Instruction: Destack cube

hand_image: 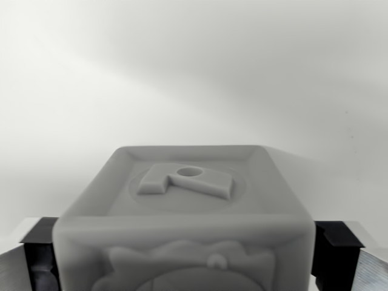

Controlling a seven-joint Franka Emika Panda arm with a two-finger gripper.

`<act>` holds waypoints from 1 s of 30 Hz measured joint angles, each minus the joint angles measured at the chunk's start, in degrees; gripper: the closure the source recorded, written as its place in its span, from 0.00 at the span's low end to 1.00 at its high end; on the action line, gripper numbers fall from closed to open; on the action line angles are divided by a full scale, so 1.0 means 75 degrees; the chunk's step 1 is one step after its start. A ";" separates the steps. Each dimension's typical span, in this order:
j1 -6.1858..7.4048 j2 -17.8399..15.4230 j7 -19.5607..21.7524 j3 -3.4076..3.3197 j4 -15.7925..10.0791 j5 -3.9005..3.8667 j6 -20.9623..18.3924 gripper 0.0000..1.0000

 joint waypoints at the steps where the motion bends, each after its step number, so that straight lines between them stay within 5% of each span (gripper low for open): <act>1: 0.0000 0.0000 0.0000 0.0000 0.0000 0.0000 0.0000 0.00; 30: 0.0000 -0.0313 -0.0002 0.0001 -0.0086 0.0000 -0.0199 0.00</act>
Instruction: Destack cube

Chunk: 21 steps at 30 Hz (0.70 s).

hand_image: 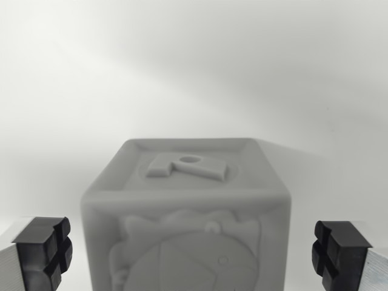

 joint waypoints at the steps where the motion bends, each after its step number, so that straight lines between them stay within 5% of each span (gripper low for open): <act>1: 0.0000 -0.0045 -0.0001 0.0001 -0.0014 0.0000 -0.0030 0.00; 21: -0.0015 -0.1204 -0.0035 0.0033 -0.0237 0.0062 -0.0949 0.00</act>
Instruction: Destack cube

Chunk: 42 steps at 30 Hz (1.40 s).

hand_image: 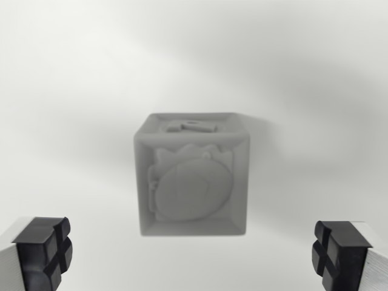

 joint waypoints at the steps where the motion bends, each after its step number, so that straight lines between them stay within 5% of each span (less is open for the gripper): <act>1: 0.0000 -0.0069 -0.0004 0.0001 -0.0004 0.0005 -0.0060 0.00; 20: 0.0000 -0.1331 -0.0067 0.0011 0.0053 0.0096 -0.1374 0.00; 42: 0.0000 -0.2312 -0.0110 0.0011 0.0580 0.0151 -0.2875 0.00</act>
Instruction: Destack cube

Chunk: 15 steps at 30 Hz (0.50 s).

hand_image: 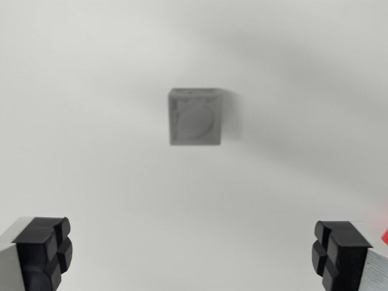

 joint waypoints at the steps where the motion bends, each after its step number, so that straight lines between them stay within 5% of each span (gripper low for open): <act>1: 0.0000 -0.0030 -0.0001 0.0000 0.0031 0.0001 -0.0063 0.00; 15: 0.0000 -0.0308 -0.0009 0.0000 0.0360 0.0014 -0.0675 0.00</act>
